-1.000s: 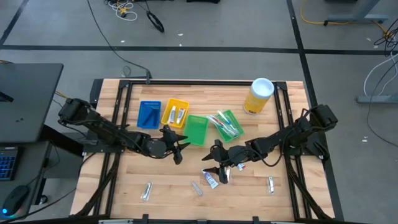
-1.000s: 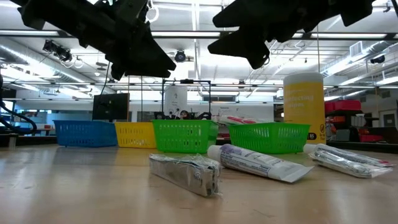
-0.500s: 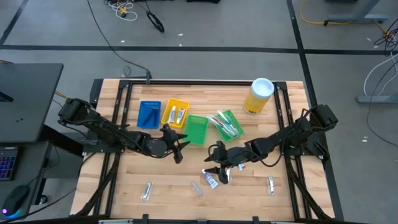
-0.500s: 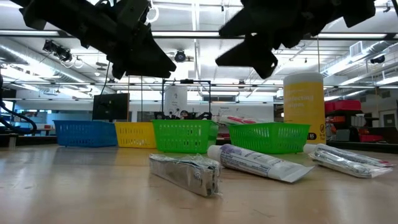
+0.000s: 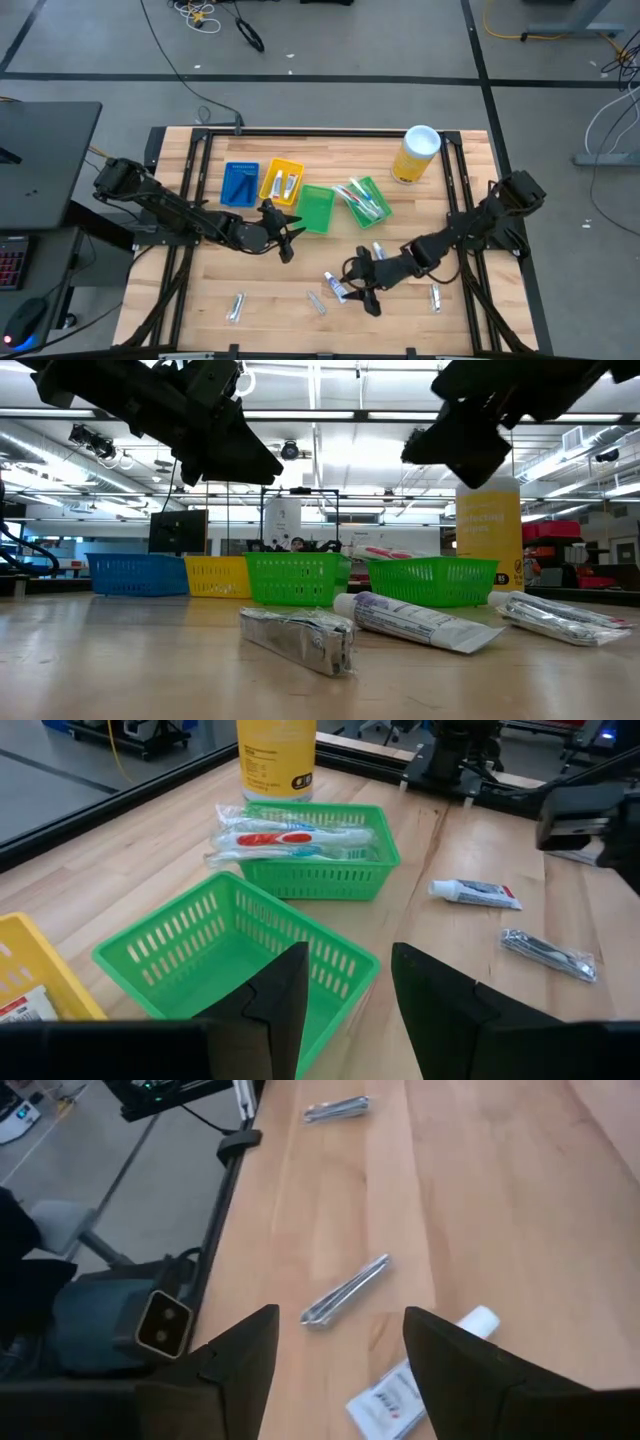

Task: Pick & Place Travel size toiletries
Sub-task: Put the white toothpaste into the yellow bin

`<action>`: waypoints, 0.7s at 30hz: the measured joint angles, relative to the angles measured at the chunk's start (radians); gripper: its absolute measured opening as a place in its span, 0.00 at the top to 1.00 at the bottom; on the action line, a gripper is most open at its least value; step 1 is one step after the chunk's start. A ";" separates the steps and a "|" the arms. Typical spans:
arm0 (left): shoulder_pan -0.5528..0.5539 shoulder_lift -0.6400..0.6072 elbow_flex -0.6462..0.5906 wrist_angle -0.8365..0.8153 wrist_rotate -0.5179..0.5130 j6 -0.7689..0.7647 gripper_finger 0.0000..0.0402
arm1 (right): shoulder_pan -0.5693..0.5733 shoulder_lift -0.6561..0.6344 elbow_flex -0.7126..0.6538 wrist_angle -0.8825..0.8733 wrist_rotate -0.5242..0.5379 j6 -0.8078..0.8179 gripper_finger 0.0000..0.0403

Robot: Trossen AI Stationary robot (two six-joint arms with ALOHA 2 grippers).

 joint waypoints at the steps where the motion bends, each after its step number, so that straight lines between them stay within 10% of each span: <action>1: 0.000 0.000 0.000 0.000 0.000 0.000 0.62 | 0.010 0.000 0.000 0.002 0.007 0.009 0.45; 21: 0.000 0.000 0.000 -0.095 0.008 -0.043 0.62 | 0.045 0.000 0.000 -0.024 0.048 0.028 0.38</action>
